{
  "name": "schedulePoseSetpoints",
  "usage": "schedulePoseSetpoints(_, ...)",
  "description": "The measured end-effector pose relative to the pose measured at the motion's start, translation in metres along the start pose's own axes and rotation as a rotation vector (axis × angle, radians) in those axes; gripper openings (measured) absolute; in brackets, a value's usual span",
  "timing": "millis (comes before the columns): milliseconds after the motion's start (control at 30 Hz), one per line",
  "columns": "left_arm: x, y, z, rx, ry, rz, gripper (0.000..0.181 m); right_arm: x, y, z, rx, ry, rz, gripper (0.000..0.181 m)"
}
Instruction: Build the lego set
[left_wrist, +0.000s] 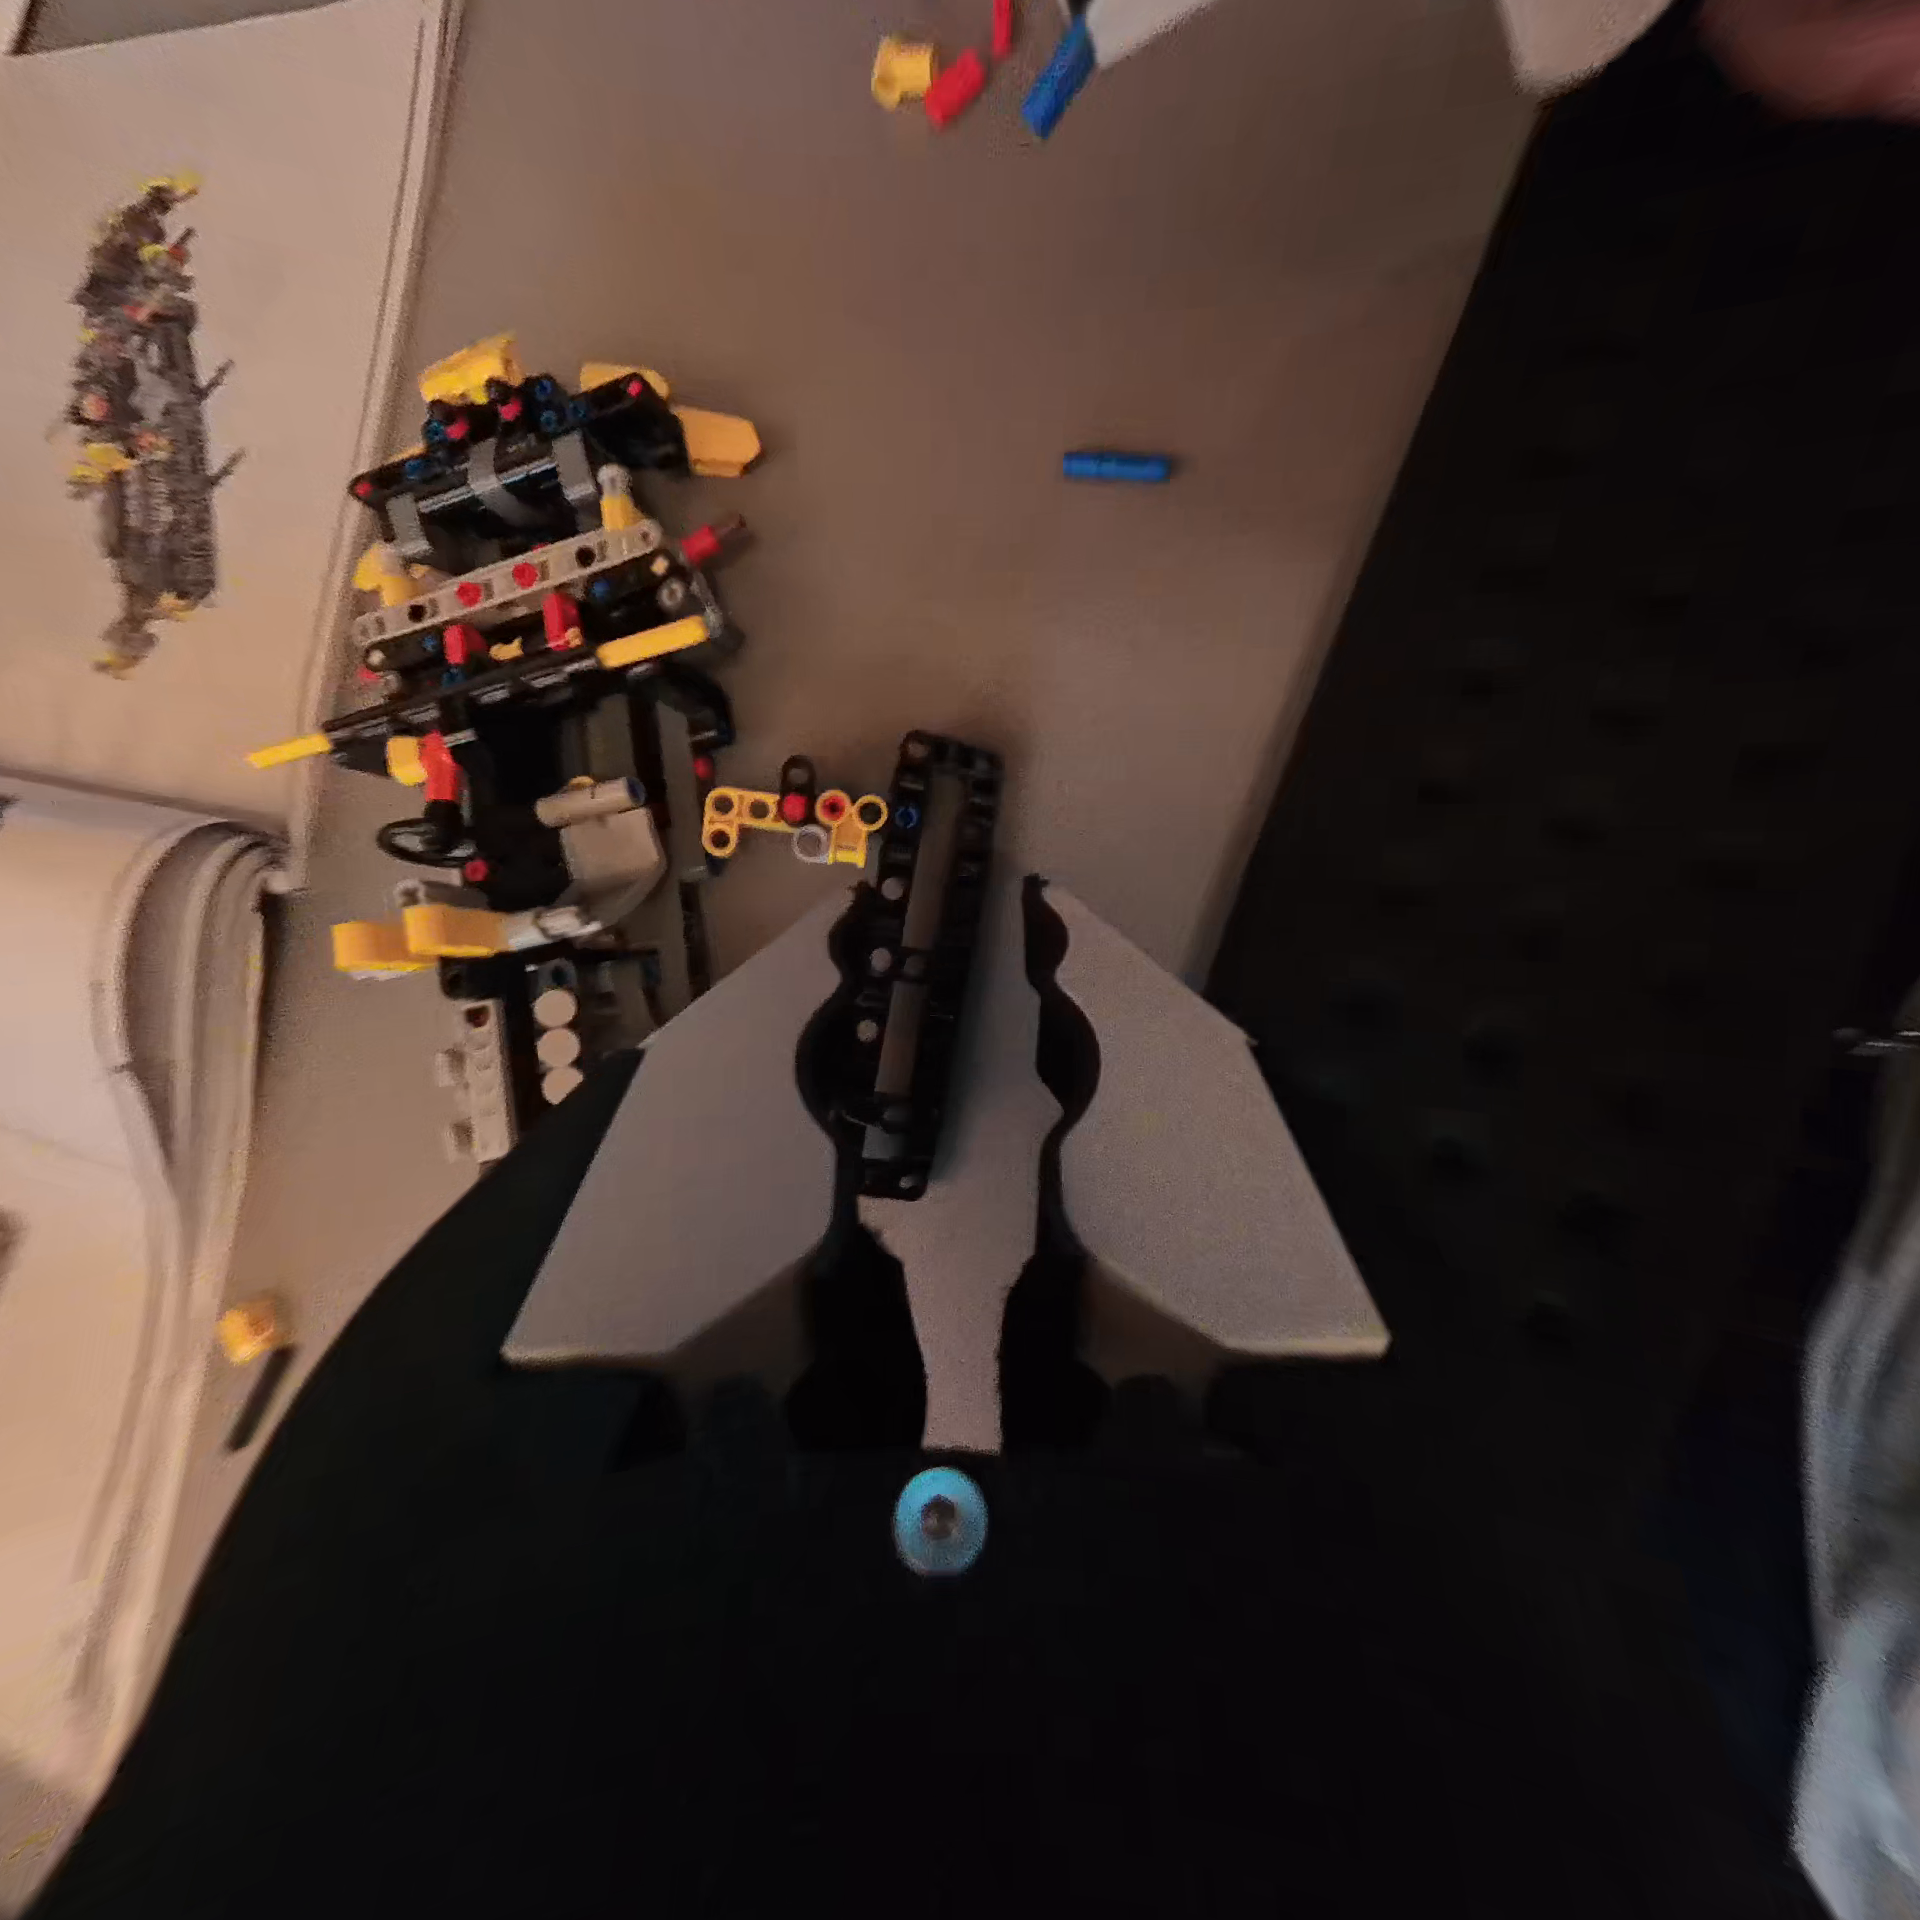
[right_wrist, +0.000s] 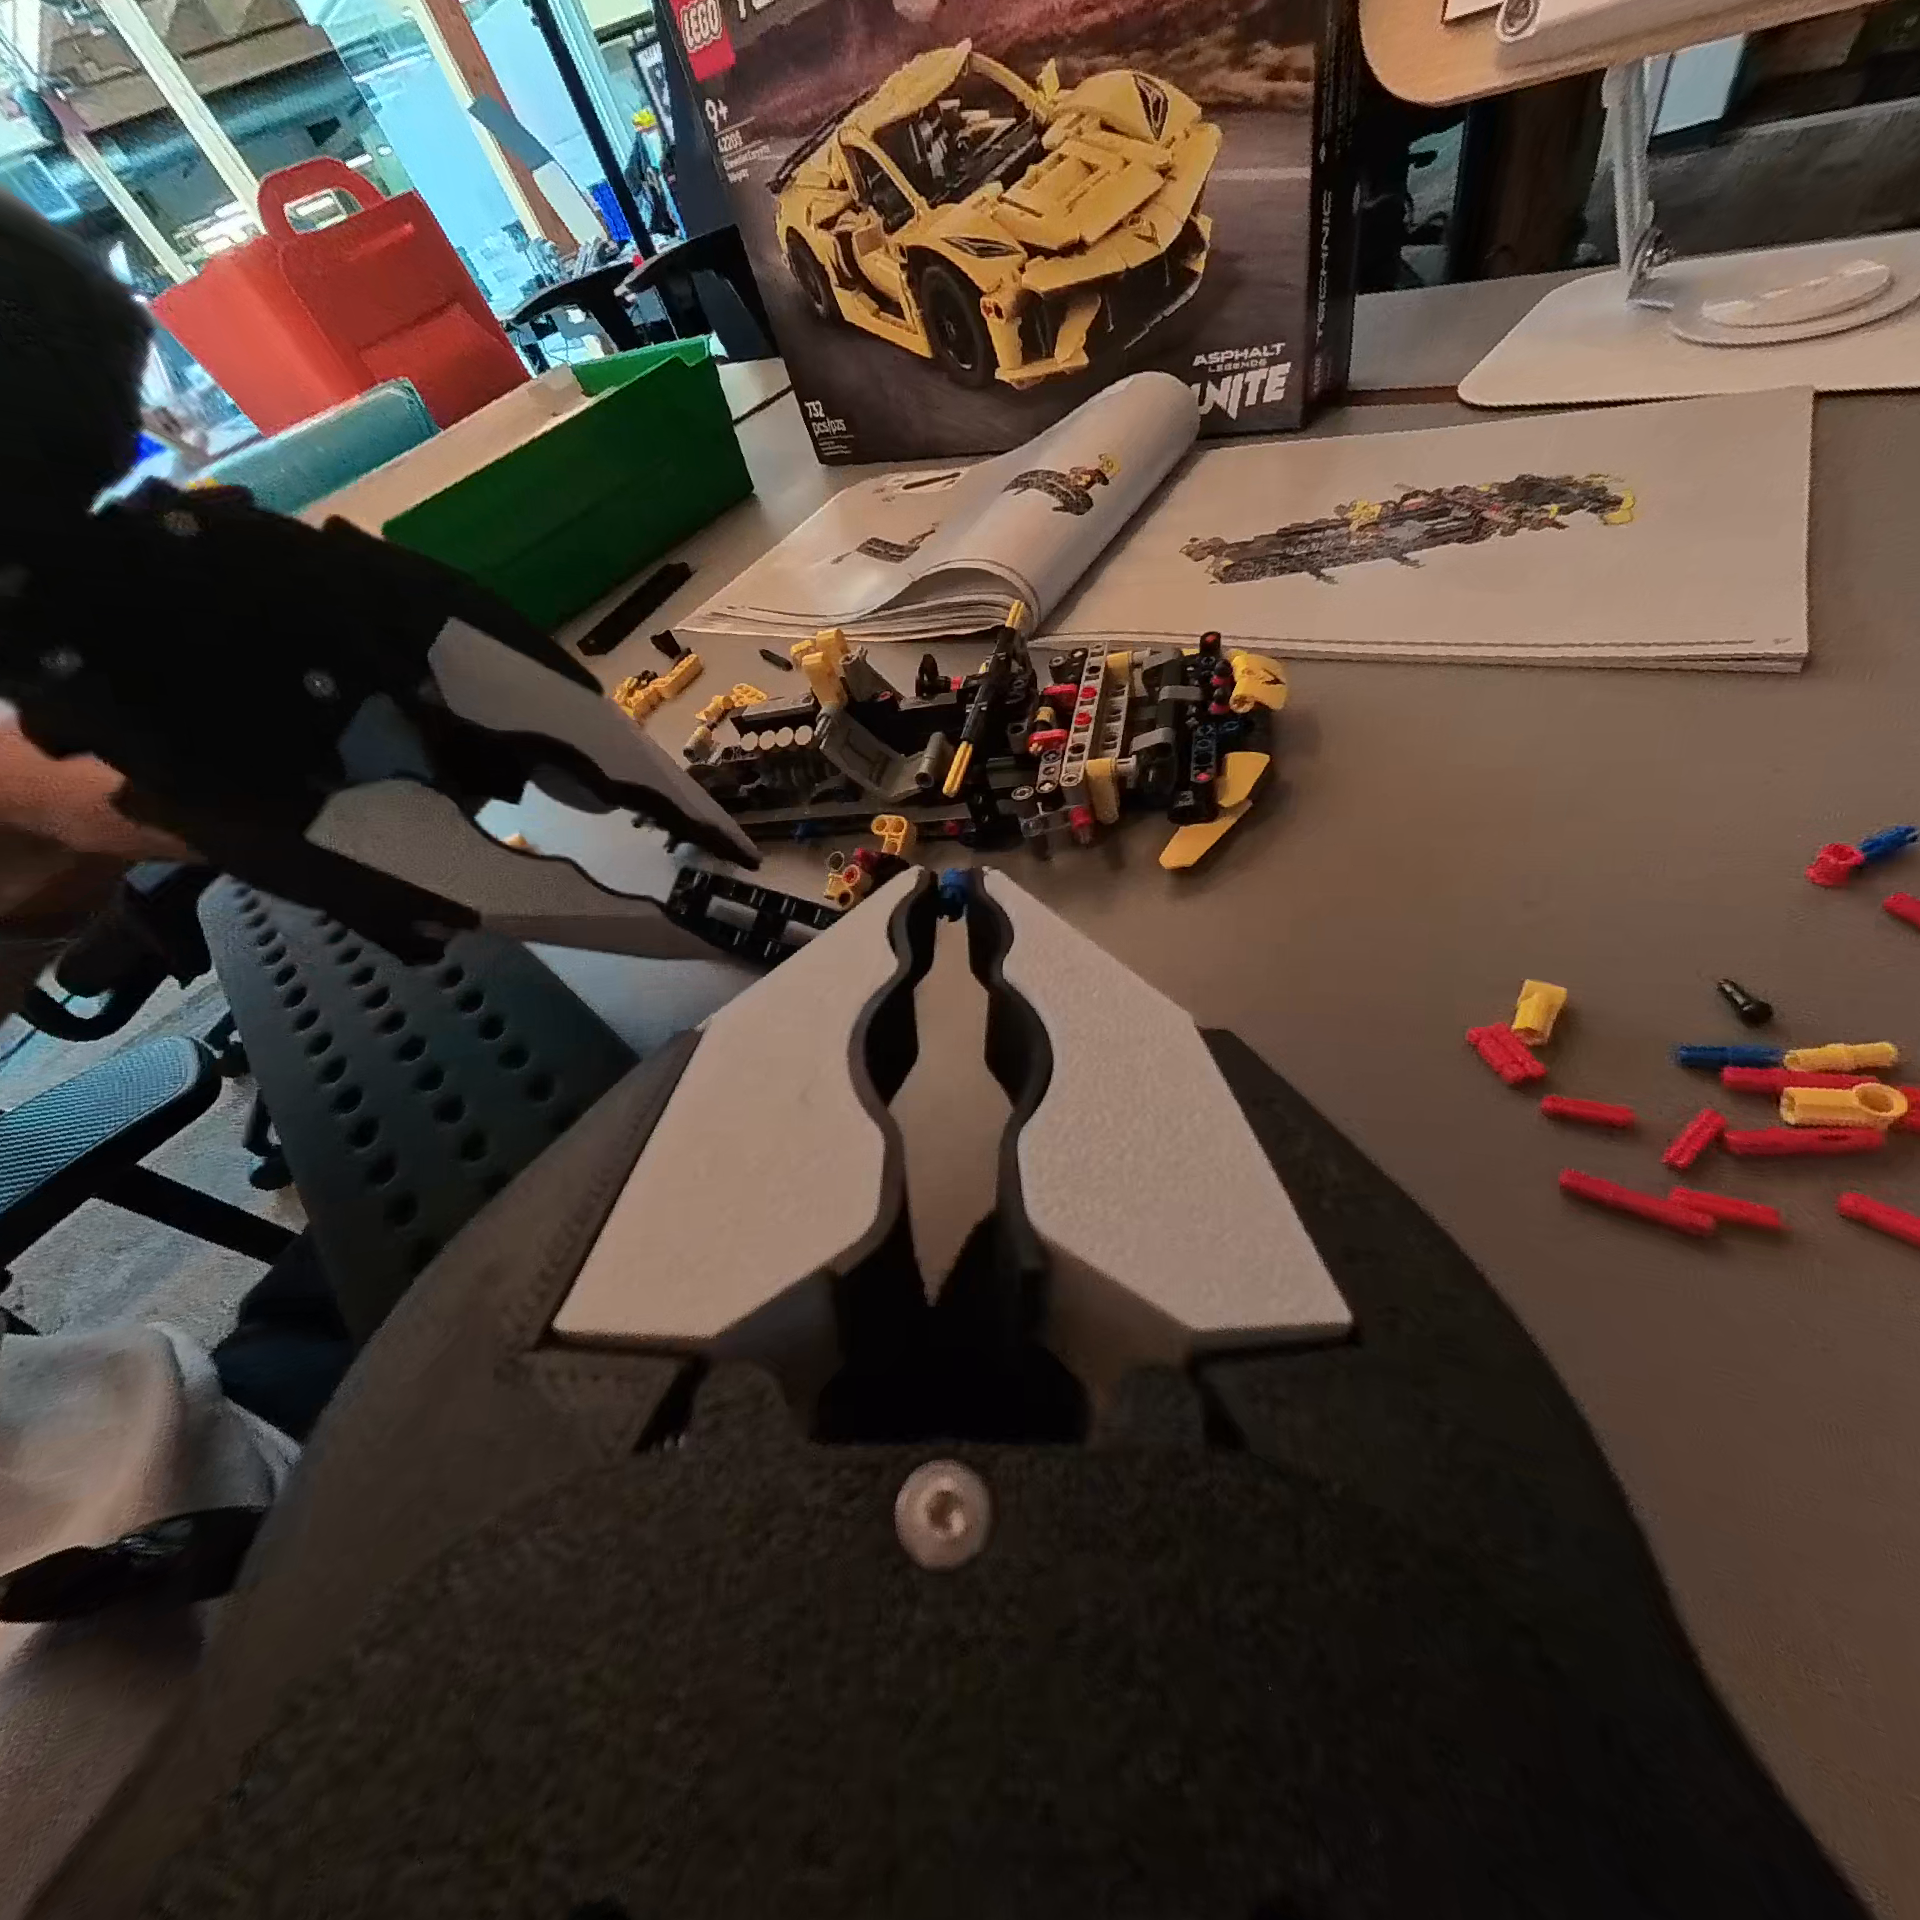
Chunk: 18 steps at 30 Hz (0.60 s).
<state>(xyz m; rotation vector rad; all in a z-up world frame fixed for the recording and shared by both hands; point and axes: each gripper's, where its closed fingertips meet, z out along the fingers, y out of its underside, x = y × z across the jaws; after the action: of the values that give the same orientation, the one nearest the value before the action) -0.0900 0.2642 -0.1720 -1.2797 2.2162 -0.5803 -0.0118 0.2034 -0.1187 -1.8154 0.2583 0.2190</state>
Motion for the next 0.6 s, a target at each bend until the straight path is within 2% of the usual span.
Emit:
schedulePoseSetpoints(67,0.0,-0.001,-0.001,0.036,0.078,-0.039,0.03,0.0,-0.001,-0.001,0.007,-0.007,0.012,0.004)
schedulePoseSetpoints(167,-0.004,0.007,0.007,-0.011,0.148,-0.073,0.031,0.001,-0.002,-0.001,0.011,-0.018,0.029,0.004)
schedulePoseSetpoints(300,-0.001,0.005,0.012,-0.021,0.263,-0.089,0.031,0.001,-0.003,-0.003,0.026,-0.034,0.048,0.004)
schedulePoseSetpoints(467,-0.012,0.009,0.016,-0.091,0.238,-0.038,0.031,0.0,-0.005,-0.004,0.035,-0.049,0.064,0.004)
schedulePoseSetpoints(600,-0.019,0.014,0.023,-0.148,0.231,-0.089,0.028,-0.001,-0.005,-0.004,0.039,-0.064,0.074,0.004)
